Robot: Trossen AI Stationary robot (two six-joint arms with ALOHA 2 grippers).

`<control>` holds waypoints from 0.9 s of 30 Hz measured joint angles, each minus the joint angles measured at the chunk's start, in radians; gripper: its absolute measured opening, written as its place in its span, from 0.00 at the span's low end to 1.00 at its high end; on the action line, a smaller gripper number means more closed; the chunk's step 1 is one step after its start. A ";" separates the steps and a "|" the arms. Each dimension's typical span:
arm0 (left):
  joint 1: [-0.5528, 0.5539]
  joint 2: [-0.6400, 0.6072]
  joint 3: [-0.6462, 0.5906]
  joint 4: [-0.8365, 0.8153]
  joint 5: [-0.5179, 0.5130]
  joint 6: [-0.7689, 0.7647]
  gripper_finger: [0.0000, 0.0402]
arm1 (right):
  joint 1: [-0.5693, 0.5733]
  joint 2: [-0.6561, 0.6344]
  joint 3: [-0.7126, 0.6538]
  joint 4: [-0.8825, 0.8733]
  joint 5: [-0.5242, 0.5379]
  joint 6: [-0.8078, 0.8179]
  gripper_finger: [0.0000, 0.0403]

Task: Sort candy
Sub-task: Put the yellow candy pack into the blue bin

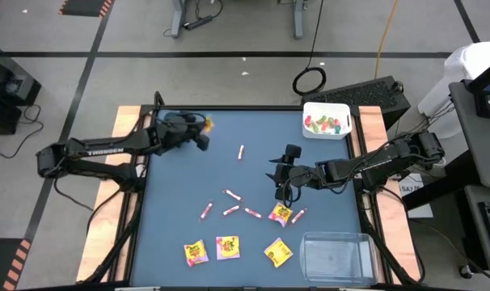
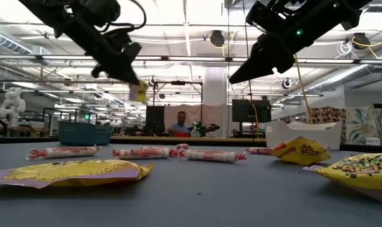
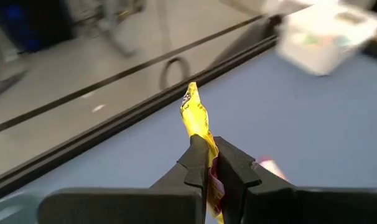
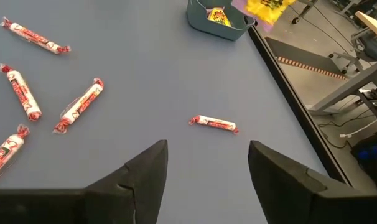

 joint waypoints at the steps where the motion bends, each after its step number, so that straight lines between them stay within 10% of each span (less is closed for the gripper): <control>1: 0.014 -0.013 0.000 -0.035 -0.021 -0.009 0.06 | 0.000 0.000 0.000 0.000 0.000 0.000 0.53; 9: 0.127 -0.040 0.000 -0.356 -0.283 -0.241 0.06 | 0.000 0.000 0.000 0.000 0.000 0.006 0.53; 27: 0.238 0.094 -0.001 -0.415 -0.246 -0.313 0.11 | 0.000 0.000 0.000 0.000 -0.001 0.014 0.53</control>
